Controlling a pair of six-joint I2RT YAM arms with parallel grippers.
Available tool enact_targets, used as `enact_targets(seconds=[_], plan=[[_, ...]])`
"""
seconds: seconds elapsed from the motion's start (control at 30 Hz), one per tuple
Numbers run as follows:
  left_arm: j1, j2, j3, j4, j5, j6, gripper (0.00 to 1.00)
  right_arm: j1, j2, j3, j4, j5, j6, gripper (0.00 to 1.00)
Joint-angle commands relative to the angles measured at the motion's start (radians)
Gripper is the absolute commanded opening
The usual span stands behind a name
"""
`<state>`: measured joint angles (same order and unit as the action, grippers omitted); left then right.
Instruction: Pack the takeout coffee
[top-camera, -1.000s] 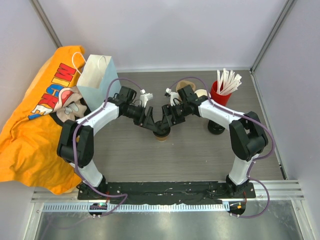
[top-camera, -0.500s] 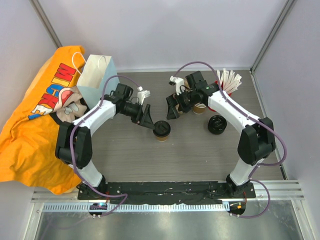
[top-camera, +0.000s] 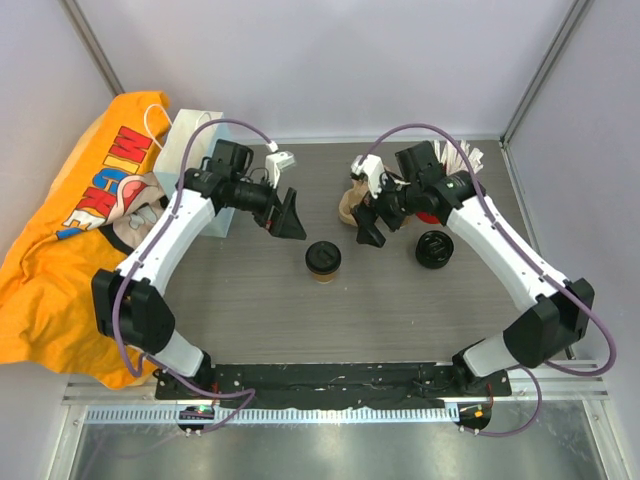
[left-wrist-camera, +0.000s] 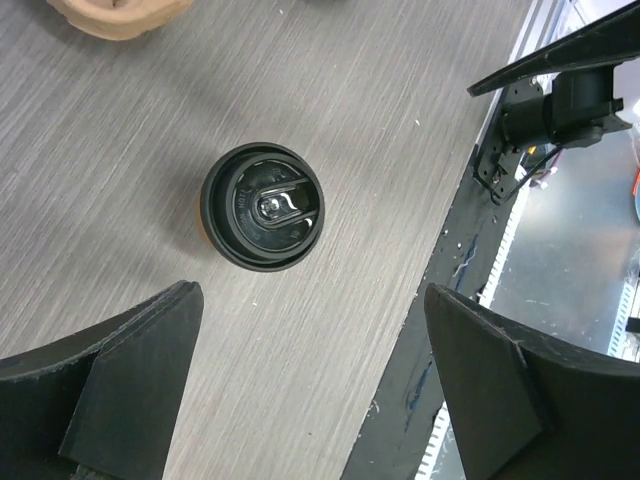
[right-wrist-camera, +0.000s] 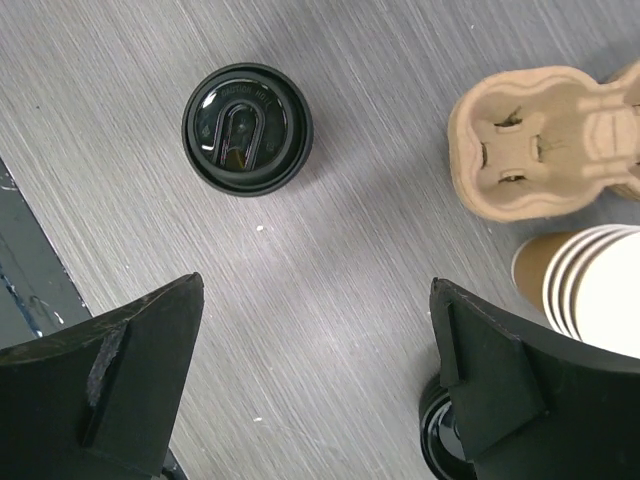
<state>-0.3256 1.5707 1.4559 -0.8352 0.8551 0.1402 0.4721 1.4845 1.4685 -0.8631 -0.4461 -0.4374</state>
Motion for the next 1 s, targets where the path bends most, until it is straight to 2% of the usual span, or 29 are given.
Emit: enact_targets(seconds=[0.0, 0.07, 0.27, 0.47, 0.6, 0.73, 0.8, 0.97], plan=[[0.005, -0.075, 0.067, -0.047, -0.019, 0.016, 0.98, 0.003, -0.081, -0.04, 0.038, 0.021, -0.046, 0.99], [0.007, -0.095, 0.089, -0.057, -0.03, 0.015, 1.0, 0.005, -0.099, -0.065, 0.064, 0.02, -0.047, 0.99], [0.007, -0.17, 0.162, -0.102, -0.111, 0.018, 1.0, 0.011, -0.208, -0.186, 0.107, -0.111, -0.23, 1.0], [0.011, -0.279, 0.175, -0.131, -0.249, 0.044, 1.0, 0.02, -0.228, -0.157, 0.012, -0.15, -0.371, 1.0], [0.016, -0.382, 0.124, -0.088, -0.349, 0.029, 1.0, 0.028, -0.254, -0.16, 0.031, -0.154, -0.425, 1.0], [0.095, -0.445, 0.037, -0.018, -0.306, -0.008, 1.0, 0.048, -0.248, -0.149, 0.059, -0.12, -0.435, 0.99], [0.164, -0.474, -0.041, 0.054, -0.262, -0.056, 1.0, 0.054, -0.228, -0.143, 0.061, -0.112, -0.451, 0.95], [0.218, -0.514, -0.114, 0.094, -0.196, -0.079, 1.0, 0.109, -0.182, -0.149, 0.059, -0.095, -0.483, 0.85]])
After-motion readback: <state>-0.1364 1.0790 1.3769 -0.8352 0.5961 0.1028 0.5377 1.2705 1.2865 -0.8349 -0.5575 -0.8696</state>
